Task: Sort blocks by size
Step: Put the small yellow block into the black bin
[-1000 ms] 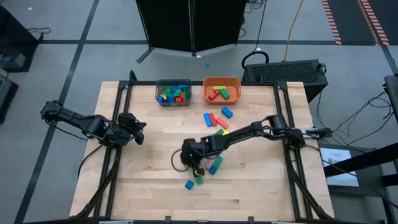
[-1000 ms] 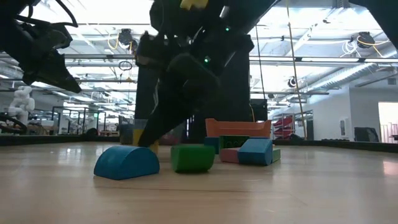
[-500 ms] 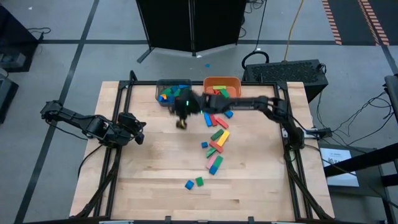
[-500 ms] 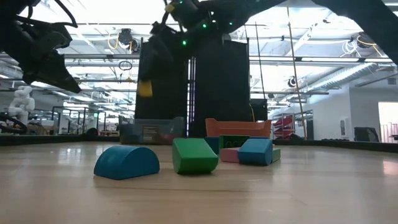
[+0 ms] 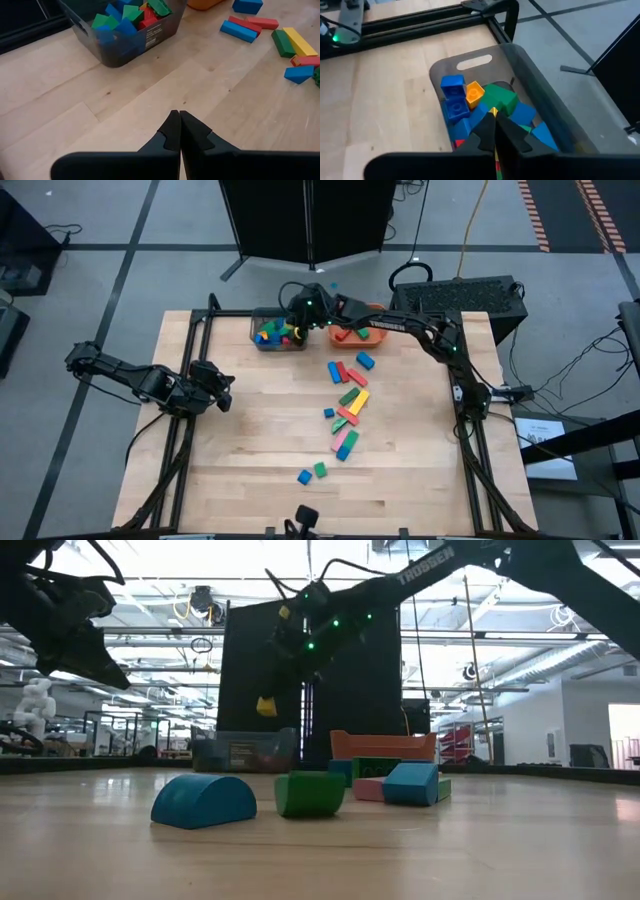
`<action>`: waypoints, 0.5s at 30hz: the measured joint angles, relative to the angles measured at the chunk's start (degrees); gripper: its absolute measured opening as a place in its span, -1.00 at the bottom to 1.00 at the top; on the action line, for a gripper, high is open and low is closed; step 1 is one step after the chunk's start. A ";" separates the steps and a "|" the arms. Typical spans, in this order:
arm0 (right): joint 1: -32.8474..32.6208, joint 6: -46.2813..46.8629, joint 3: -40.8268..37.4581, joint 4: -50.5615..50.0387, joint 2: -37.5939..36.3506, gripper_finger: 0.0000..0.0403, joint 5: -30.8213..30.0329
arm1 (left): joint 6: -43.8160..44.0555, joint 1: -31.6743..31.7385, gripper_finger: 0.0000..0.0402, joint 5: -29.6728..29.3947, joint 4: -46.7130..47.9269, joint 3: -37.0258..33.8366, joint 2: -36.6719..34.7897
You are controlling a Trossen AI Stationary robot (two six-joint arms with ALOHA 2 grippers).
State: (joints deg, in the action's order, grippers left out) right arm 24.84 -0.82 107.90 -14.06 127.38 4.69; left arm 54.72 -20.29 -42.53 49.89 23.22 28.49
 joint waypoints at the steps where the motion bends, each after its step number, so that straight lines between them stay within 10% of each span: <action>1: 0.04 -0.09 0.02 0.38 0.38 -1.00 0.16 | 0.02 0.00 -1.00 -0.14 0.00 0.00 -0.02; 12: 0.11 -1.54 0.04 -0.06 0.95 -0.39 0.57 | 0.07 0.00 -1.00 -0.43 0.13 0.00 0.00; 15: -0.17 -1.03 1.19 -6.13 -0.10 -0.17 8.57 | 0.09 0.02 -1.00 -0.43 0.13 0.00 0.00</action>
State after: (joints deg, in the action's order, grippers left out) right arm 24.67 -1.85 109.09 -20.19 127.27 13.26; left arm 54.81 -20.27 -42.96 50.02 23.22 28.49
